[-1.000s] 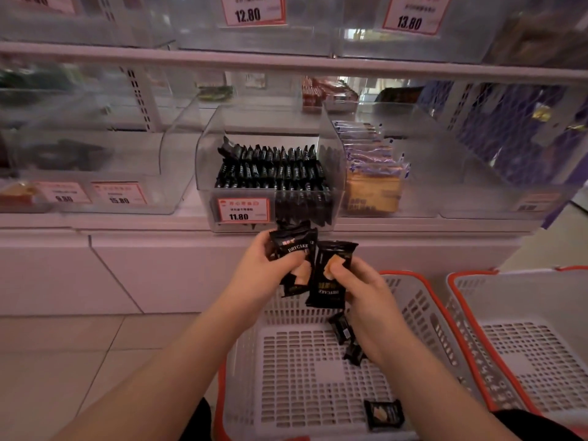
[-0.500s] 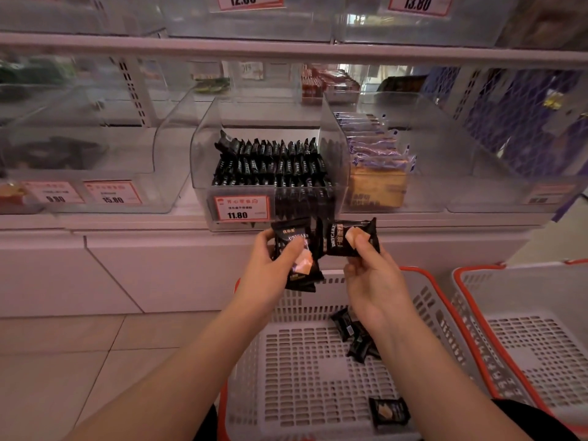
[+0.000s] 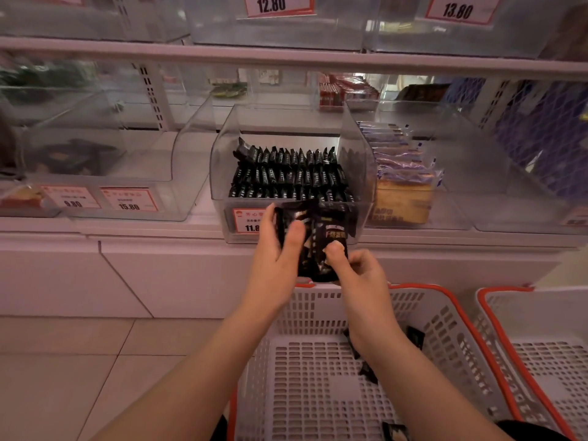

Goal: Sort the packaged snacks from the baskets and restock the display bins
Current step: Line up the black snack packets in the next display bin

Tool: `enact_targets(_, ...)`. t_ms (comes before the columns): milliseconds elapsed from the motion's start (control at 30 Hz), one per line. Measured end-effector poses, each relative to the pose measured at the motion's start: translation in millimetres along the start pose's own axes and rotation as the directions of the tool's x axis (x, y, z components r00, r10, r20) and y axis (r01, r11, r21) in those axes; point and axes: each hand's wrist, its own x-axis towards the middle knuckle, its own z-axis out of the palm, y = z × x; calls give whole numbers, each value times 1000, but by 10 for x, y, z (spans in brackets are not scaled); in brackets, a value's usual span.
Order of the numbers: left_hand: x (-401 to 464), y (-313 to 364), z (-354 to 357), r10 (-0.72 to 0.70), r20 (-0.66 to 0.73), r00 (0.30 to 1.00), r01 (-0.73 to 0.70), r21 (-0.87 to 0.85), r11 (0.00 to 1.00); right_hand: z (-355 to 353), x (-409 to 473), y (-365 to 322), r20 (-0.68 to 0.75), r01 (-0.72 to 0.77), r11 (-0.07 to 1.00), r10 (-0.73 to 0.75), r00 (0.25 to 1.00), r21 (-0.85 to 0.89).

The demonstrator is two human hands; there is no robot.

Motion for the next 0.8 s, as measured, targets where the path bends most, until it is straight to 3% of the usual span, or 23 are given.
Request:
enact_targets(100,106,13,-26,44,29,999,-46,76,996,23,97,-75,64,111,993,-108,992,-40)
enact_targets(267,236,89,-16,8,121,993,-1,-61,998,70,251,-310,437,59,995,-87,895,77)
enact_targets(367,392,233,-29,20,134,991,-5,-112,994,160,442,-522,493,27,1000,-21,870,-5)
enact_targets(467,581,423,-66,113,131,985,-98,-110,989,247,658,-743,533,53,998,-26,846,-36)
enact_targets(567,939,507,-188,91,78,993,-101,129,987,385,876,-928,522,113,993,-72,850,-47)
enact_targets(633,1196,515,-320,66,79,995,-90,362,928,489,1063,-1014,441,139,984,-75,895,-113)
enact_targets(700,1393,515,-441,63,117,991,-111,476,872,570,1276,-1045,358,115,974,-39,933,-194)
enact_targets(767,1573,491,-538,67,165,984,-156,622,767,630,1464,-1060,317,41,972,36,948,-233)
enact_targets(800,1673,467,-580,81,205,975,-206,718,665,656,1557,-1057,305,9,968,70,950,-249)
